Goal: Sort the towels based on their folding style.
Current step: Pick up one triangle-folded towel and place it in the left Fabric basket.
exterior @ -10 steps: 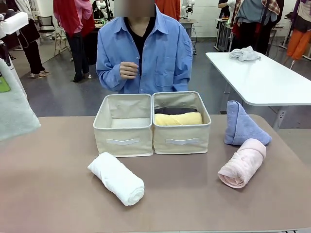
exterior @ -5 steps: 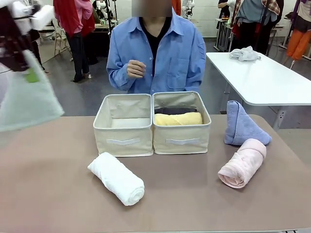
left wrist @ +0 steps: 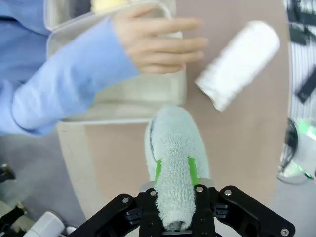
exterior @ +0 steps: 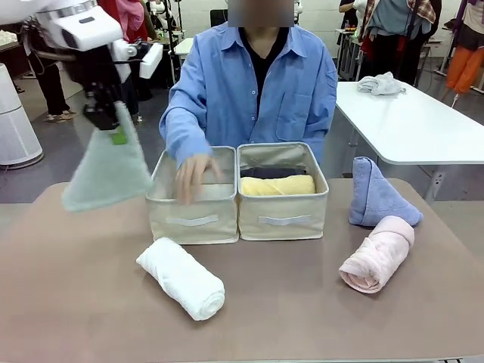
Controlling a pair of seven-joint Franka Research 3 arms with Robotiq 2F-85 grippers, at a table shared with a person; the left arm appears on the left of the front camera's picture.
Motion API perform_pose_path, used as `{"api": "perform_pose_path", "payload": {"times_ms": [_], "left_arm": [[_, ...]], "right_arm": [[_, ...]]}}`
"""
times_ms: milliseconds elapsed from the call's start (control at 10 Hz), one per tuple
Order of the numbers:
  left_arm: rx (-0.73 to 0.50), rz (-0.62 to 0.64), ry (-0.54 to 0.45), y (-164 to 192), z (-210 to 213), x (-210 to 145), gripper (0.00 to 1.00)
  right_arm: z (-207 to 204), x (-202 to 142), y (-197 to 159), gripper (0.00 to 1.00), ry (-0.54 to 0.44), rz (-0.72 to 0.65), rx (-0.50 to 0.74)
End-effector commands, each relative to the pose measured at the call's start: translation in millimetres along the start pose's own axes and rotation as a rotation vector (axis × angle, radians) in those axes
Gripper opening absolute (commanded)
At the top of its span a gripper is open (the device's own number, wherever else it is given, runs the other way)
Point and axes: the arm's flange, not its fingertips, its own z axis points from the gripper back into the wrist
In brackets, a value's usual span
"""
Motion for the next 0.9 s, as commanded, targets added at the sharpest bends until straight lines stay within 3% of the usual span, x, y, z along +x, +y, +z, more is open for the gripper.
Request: {"api": "perform_pose_path", "payload": {"times_ms": [0,100,200,800], "left_arm": [[-0.040,-0.045,0.124,-80,95,-110,0.19],[0.007,0.045,0.102,-113,114,-171,0.19],[-0.017,0.096,0.095,-123,107,-190,0.19],[0.063,0.166,0.066,-128,103,-208,0.19]], "right_arm": [[0,1,-1,1.00,-0.019,0.011,0.014],[0,1,-1,1.00,-0.019,0.011,0.014],[0,1,-1,1.00,-0.019,0.011,0.014],[0,1,-1,1.00,-0.019,0.011,0.014]]}}
